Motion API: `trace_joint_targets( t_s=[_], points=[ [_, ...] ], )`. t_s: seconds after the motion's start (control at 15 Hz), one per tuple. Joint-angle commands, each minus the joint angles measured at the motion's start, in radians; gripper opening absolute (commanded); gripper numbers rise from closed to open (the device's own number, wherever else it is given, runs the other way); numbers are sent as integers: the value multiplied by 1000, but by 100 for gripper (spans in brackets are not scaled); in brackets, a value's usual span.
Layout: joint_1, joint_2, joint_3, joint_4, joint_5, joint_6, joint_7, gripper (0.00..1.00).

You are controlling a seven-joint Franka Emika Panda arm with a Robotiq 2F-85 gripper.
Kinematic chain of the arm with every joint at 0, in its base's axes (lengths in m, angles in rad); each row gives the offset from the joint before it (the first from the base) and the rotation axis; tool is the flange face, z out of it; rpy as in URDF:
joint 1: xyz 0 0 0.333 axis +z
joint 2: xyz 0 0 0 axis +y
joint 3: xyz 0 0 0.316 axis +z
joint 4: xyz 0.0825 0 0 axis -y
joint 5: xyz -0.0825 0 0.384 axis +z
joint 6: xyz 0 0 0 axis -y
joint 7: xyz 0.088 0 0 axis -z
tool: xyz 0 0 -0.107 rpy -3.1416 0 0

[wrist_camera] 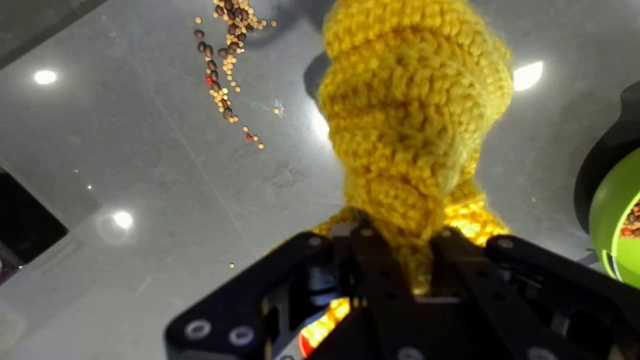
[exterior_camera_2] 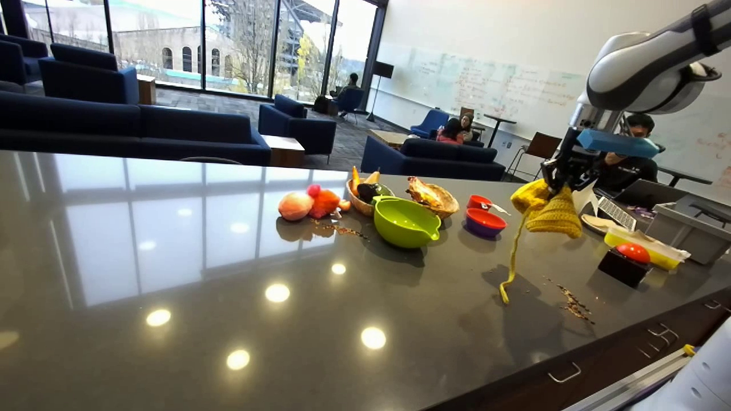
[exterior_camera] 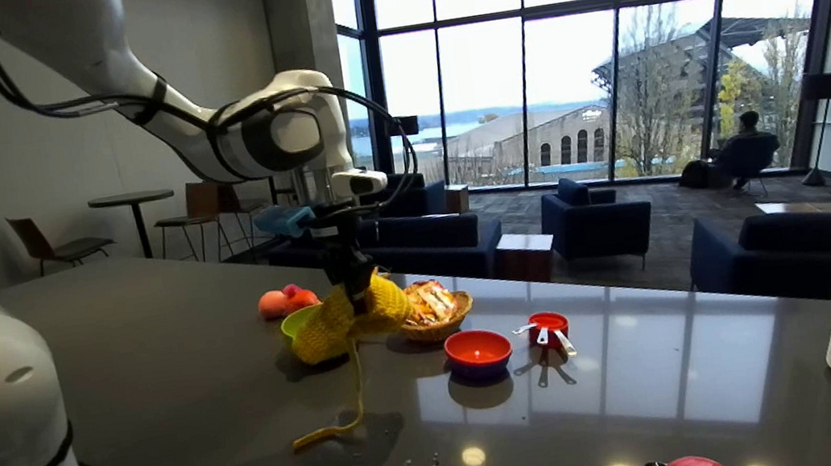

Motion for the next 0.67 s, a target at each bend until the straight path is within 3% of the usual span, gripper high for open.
trace_joint_targets(
  t_s=[0.0,0.6],
  points=[
    [-45,71,2,64,-44,-33,99,4],
    [-110,35,-53,22,-75,-189,212,4]
  ],
)
